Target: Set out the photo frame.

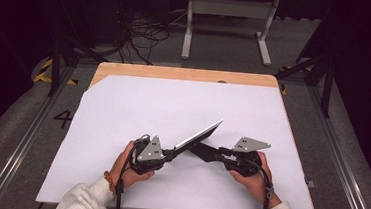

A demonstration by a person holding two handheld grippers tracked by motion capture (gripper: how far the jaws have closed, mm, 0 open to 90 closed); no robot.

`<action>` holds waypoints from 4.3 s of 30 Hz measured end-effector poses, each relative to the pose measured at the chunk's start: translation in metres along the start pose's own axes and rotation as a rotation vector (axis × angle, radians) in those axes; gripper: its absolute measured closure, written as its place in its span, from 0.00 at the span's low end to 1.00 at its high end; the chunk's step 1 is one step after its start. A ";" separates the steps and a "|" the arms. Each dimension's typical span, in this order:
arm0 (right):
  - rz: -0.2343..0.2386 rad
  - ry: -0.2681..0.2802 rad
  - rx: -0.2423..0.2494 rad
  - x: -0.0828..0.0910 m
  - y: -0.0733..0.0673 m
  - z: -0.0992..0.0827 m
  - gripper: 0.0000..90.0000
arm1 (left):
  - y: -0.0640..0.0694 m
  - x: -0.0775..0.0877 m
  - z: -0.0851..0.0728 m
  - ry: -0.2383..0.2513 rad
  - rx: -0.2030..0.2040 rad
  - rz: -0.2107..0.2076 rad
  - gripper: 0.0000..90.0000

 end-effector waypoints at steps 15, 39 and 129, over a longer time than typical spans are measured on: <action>-0.036 -0.003 -0.019 0.002 0.010 0.002 0.75 | 0.009 -0.006 0.007 0.001 -0.018 0.005 0.88; -0.115 0.008 -0.045 0.004 0.022 0.002 0.74 | 0.014 -0.022 0.015 0.016 -0.006 0.004 0.83; -0.099 0.114 0.084 -0.018 -0.004 0.063 1.00 | 0.021 -0.014 0.019 0.049 0.004 -0.062 0.98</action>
Point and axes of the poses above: each handheld gripper's, and its own axes: x roughly backward along the jaws, z roughly out of its top, y roughly to its right, the point moved 4 cm from there along -x, roughly forward along the jaws, and after that the axes turned 13 degrees about z, right-handed, at the moved point
